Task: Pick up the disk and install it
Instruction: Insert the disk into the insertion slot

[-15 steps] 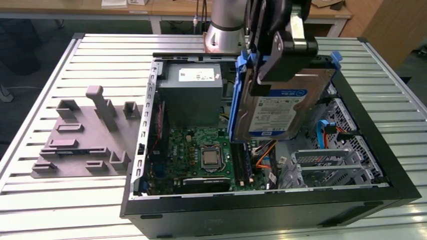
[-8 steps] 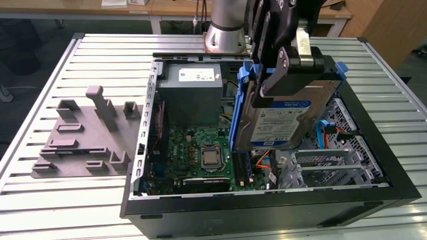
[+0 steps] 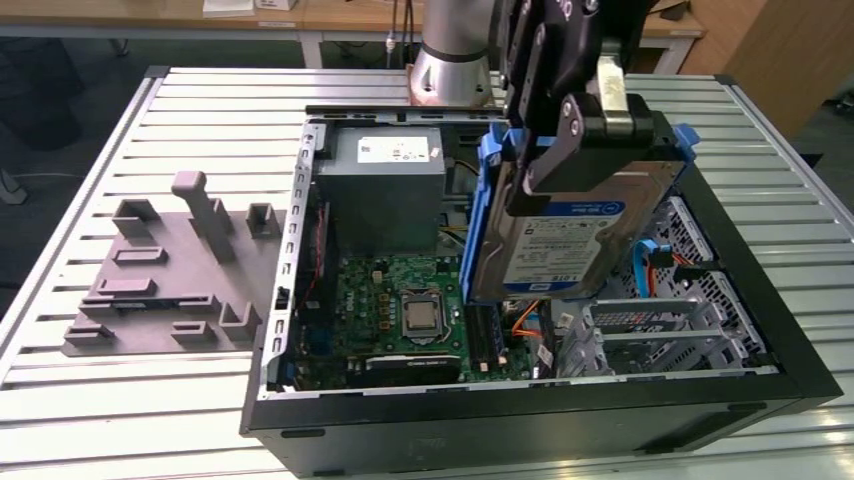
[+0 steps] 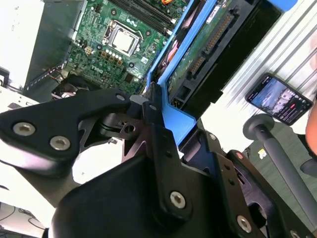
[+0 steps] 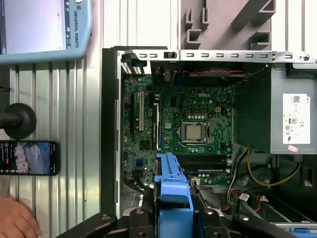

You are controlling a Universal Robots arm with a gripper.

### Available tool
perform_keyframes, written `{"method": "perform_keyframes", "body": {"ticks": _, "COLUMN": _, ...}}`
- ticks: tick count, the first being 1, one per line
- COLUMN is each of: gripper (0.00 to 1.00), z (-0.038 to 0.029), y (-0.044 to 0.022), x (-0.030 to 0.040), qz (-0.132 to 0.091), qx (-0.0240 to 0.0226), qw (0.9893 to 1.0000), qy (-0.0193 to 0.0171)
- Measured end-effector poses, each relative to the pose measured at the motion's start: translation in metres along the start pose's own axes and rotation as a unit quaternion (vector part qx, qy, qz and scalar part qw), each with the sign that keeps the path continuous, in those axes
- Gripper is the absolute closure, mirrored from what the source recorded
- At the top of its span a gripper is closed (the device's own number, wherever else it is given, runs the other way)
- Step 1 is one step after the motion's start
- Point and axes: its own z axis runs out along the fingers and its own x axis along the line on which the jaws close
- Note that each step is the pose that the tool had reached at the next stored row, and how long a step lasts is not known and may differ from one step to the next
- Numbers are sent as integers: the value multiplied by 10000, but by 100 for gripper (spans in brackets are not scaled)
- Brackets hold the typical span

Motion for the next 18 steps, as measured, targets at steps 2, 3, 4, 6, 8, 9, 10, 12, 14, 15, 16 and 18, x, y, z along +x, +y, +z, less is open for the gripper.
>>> {"method": "perform_keyframes", "body": {"ticks": 2, "gripper": 64, "z": 5, "y": -57, "x": 14, "qz": 1, "qx": -3, "qw": 10000, "qy": -1}}
{"method": "perform_keyframes", "body": {"ticks": 3, "gripper": 64, "z": 10, "y": -88, "x": 20, "qz": 1, "qx": -3, "qw": 10000, "qy": -3}}
{"method": "perform_keyframes", "body": {"ticks": 4, "gripper": 64, "z": 14, "y": -117, "x": 27, "qz": 1, "qx": -4, "qw": 10000, "qy": -3}}
{"method": "perform_keyframes", "body": {"ticks": 6, "gripper": 64, "z": 19, "y": -150, "x": 49, "qz": 1, "qx": -5, "qw": 10000, "qy": -4}}
{"method": "perform_keyframes", "body": {"ticks": 8, "gripper": 64, "z": 22, "y": -178, "x": 81, "qz": 1, "qx": -5, "qw": 10000, "qy": -3}}
{"method": "perform_keyframes", "body": {"ticks": 9, "gripper": 64, "z": 26, "y": -207, "x": 92, "qz": 1, "qx": -5, "qw": 10000, "qy": -3}}
{"method": "perform_keyframes", "body": {"ticks": 10, "gripper": 64, "z": 30, "y": -239, "x": 99, "qz": 1, "qx": -6, "qw": 10000, "qy": -4}}
{"method": "perform_keyframes", "body": {"ticks": 12, "gripper": 64, "z": 45, "y": -315, "x": 106, "qz": 1, "qx": -6, "qw": 10000, "qy": -4}}
{"method": "perform_keyframes", "body": {"ticks": 14, "gripper": 64, "z": 61, "y": -408, "x": 106, "qz": 1, "qx": -6, "qw": 10000, "qy": -3}}
{"method": "perform_keyframes", "body": {"ticks": 15, "gripper": 64, "z": 72, "y": -453, "x": 106, "qz": 1, "qx": -6, "qw": 10000, "qy": -3}}
{"method": "perform_keyframes", "body": {"ticks": 16, "gripper": 64, "z": 81, "y": -497, "x": 105, "qz": 1, "qx": -6, "qw": 10000, "qy": -4}}
{"method": "perform_keyframes", "body": {"ticks": 18, "gripper": 64, "z": 97, "y": -588, "x": 104, "qz": 1, "qx": -6, "qw": 10000, "qy": -4}}
